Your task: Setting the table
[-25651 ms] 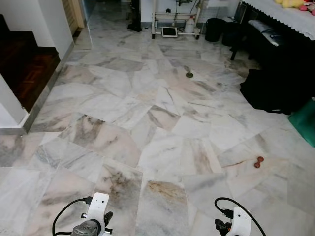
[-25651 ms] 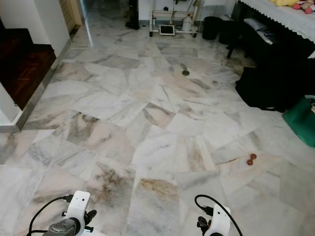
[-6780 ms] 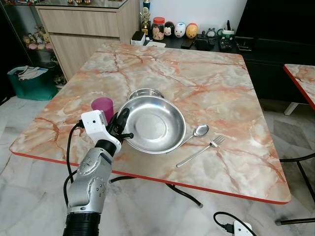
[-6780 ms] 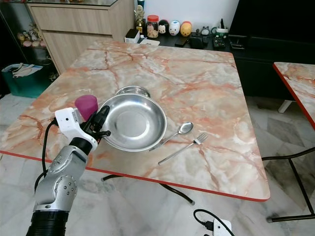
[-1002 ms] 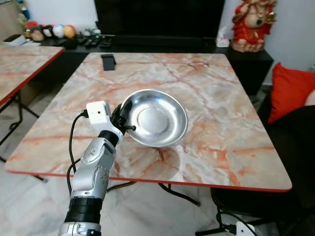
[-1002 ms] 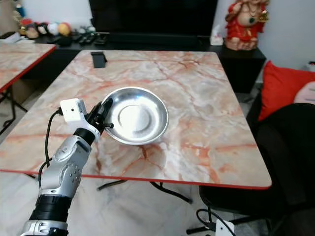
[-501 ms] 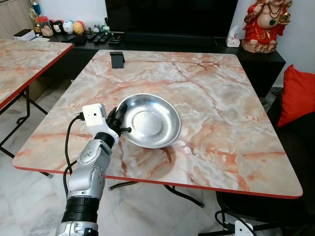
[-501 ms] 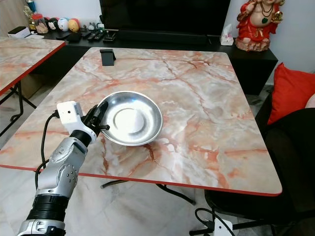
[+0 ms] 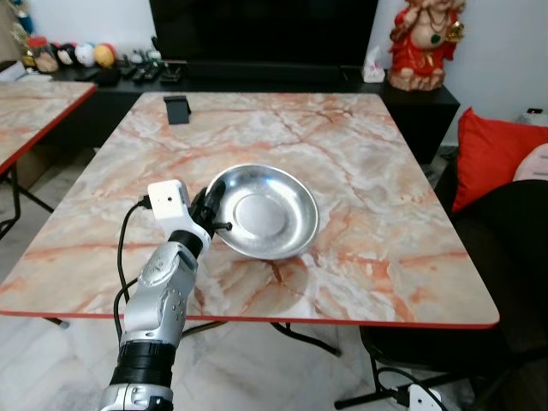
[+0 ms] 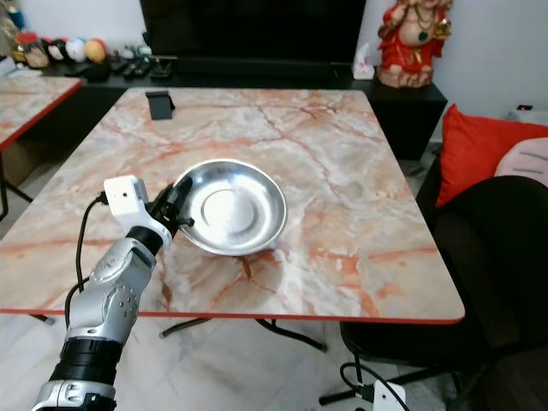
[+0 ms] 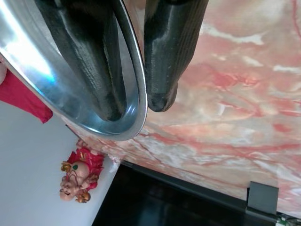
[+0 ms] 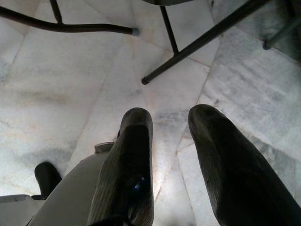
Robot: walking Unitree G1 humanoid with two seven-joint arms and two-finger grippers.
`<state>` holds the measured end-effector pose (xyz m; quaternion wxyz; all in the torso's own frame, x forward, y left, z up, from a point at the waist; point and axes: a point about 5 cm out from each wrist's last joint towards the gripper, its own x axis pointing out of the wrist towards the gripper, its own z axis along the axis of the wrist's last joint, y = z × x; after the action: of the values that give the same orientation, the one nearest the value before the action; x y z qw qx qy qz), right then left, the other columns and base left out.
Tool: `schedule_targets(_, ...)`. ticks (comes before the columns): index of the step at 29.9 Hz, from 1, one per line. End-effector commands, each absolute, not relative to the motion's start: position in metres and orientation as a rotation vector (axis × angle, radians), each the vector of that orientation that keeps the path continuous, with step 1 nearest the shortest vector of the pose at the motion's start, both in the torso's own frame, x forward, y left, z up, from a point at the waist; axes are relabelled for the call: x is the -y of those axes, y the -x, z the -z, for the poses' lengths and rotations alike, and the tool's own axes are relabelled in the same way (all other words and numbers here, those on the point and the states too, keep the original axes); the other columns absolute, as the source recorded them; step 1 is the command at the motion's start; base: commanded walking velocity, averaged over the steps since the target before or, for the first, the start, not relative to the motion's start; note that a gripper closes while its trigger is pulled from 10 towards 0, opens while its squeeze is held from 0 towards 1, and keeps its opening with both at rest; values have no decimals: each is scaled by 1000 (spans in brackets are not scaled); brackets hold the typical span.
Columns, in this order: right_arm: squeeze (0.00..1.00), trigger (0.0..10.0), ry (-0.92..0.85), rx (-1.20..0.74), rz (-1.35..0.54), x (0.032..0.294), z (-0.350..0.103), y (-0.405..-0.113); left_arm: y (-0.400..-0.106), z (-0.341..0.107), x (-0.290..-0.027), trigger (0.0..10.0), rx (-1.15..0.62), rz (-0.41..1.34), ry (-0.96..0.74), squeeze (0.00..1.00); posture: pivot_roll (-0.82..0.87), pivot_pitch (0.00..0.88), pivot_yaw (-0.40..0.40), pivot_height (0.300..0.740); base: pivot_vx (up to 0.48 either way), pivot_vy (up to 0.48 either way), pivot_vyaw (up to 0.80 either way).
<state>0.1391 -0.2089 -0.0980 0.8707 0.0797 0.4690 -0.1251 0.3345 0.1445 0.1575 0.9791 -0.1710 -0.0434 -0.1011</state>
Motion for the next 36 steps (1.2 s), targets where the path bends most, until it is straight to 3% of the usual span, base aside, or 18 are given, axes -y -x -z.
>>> schedule_targets(1,0,10000,-165,-972,263,209,97,-140,-336,-165,-145,10000,117,206,332,0,44,0,-34,740,0,0,0)
schedule_targets(36,0,10000,-156,-984,251,209,98,-137,-336,-165,-138,10000,122,228,333,0,44,0,-34,740,0,-25,0)
